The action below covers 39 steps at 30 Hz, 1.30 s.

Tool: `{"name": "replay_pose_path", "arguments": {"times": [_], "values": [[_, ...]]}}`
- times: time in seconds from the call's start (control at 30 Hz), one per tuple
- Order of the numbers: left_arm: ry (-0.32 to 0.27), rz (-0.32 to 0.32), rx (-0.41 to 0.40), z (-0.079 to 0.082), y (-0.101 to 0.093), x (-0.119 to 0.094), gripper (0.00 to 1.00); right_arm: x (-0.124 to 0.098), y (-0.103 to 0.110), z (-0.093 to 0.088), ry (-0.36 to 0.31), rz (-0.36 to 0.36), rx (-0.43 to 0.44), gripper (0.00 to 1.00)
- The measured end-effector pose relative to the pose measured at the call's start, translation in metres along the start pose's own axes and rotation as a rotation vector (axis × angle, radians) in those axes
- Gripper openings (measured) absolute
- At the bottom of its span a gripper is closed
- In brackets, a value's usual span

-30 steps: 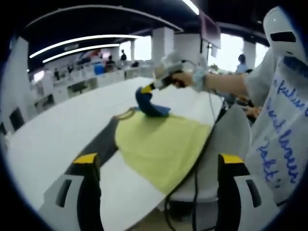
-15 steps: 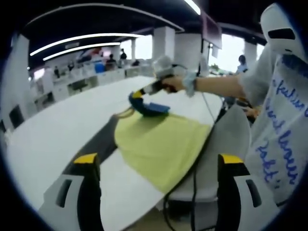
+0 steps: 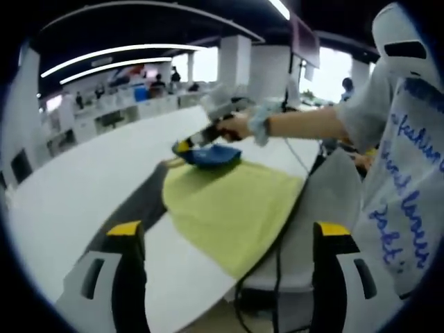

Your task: Fold the garment on the visible template until the final outline fits inside the template.

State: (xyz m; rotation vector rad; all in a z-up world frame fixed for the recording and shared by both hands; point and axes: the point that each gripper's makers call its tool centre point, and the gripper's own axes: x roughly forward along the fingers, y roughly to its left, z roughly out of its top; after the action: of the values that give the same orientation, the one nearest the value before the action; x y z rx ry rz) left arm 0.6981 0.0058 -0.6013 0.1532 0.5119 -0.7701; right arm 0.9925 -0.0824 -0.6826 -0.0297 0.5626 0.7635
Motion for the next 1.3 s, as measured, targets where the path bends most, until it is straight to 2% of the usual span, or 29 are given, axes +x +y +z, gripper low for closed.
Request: {"name": "replay_pose_path", "arguments": {"times": [0.37,0.67,0.97,1.17,1.3], "values": [[0.024,-0.004,-0.026,-0.005,0.004,0.005,0.95,0.040,0.013,-0.026,0.069,0.020,0.011,0.02],[0.037,-0.008,-0.042,-0.006,0.004,0.010,0.96,0.058,0.014,-0.034,0.087,0.028,0.026,0.02],[0.047,-0.014,-0.032,-0.005,0.002,0.012,0.96,0.066,0.019,-0.036,0.094,0.031,0.026,0.02],[0.044,-0.011,-0.032,-0.004,-0.001,0.011,0.96,0.066,0.033,-0.028,0.069,0.057,0.017,0.02],[0.048,-0.008,-0.034,-0.006,-0.001,0.011,0.96,0.073,0.031,-0.034,0.095,0.054,0.000,0.02]]}}
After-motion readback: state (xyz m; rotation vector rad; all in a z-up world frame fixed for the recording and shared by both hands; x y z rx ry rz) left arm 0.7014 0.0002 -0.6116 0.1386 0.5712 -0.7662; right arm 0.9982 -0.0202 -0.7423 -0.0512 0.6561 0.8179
